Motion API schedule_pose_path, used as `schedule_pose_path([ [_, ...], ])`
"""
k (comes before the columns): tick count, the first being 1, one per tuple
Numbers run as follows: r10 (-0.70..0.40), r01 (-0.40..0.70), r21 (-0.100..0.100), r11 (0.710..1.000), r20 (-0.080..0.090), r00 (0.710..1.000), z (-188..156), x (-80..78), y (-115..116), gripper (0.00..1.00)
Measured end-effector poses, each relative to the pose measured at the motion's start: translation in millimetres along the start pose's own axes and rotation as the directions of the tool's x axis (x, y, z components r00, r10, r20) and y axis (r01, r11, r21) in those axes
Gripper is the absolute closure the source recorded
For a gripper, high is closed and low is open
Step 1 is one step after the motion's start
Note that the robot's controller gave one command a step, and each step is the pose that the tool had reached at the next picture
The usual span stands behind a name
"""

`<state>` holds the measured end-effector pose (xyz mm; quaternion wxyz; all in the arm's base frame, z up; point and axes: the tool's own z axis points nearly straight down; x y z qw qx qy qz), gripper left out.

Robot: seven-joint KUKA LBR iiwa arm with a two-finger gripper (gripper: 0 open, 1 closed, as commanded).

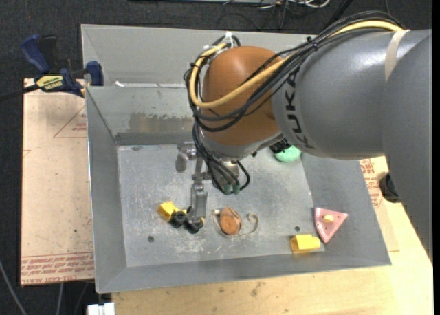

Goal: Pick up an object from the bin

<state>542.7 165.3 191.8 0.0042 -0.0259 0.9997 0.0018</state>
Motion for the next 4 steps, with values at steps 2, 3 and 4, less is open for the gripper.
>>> schedule_pose_path([
  [2, -0.287, 0.287, -0.001, 0.958, -0.007, 0.958, 93, 23.8, -22, 1.00],
  [3, -0.286, 0.286, -0.001, 0.958, -0.007, 0.958, 93, 23.8, -22, 1.00],
  [4, -0.288, 0.288, 0.000, 0.957, -0.011, 0.957, 64, 13.5, -5, 1.00],
])
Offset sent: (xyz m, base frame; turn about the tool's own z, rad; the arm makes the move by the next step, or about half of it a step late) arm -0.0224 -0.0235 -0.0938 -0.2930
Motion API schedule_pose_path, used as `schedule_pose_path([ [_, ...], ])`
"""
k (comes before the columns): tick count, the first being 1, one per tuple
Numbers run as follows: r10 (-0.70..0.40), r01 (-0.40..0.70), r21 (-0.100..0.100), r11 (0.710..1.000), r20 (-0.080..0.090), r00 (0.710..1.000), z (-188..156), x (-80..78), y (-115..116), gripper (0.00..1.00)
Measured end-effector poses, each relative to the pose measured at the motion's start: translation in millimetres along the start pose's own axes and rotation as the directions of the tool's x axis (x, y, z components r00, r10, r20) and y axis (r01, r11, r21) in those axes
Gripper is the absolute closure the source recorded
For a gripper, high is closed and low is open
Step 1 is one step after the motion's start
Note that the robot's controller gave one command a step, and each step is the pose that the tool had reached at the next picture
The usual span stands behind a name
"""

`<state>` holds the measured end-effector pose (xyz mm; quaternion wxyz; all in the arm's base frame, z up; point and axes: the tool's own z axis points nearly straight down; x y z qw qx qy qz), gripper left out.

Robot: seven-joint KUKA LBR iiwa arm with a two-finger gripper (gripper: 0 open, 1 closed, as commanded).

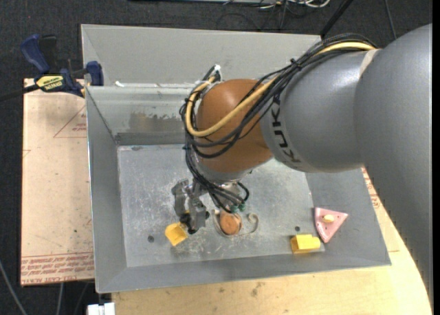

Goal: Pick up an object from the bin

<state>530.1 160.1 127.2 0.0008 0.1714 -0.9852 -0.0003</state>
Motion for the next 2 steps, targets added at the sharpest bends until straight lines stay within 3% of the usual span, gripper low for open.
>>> schedule_pose_path([
  [1, -0.024, 0.024, -0.002, 1.000, -0.001, 1.000, -55, 2.0, -4, 1.00],
  [2, 0.006, -0.006, 0.000, 1.000, 0.003, 1.000, -121, -22.7, -1, 1.00],
])
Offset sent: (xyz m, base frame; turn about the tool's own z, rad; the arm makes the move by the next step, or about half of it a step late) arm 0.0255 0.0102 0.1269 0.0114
